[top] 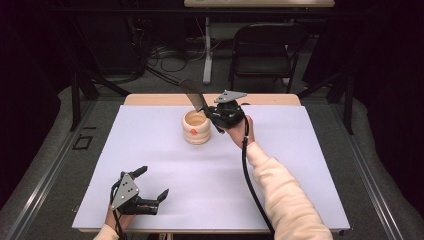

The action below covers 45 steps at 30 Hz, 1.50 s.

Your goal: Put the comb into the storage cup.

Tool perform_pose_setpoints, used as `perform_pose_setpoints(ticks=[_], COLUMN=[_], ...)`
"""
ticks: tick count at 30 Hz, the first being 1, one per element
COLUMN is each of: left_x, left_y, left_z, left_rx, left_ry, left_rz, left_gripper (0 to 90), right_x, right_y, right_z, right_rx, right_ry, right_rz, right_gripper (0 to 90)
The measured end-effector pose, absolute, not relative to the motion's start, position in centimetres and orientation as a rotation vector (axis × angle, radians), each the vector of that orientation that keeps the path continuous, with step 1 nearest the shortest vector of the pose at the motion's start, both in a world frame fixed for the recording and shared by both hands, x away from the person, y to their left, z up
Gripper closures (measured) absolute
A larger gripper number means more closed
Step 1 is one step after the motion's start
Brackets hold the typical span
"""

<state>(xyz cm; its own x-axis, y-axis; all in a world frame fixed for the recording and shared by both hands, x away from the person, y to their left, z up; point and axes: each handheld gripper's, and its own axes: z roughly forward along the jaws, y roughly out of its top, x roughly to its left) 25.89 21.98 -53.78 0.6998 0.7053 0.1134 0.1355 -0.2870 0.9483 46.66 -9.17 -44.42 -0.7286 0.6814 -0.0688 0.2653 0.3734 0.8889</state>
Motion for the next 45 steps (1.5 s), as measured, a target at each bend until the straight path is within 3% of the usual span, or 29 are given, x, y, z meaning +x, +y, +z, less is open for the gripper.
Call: perform_pose_setpoints(ticks=[45], left_x=[25.9], left_y=[22.0], left_z=[-53.8], left_rx=[1.803], left_ry=[0.668], left_rz=[0.644], left_gripper=[0.0], right_x=[48.1], right_y=[-6.9], right_z=[-43.7], right_rx=[0.760], right_ry=[2.116], right_rz=[1.408], right_gripper=[72.4])
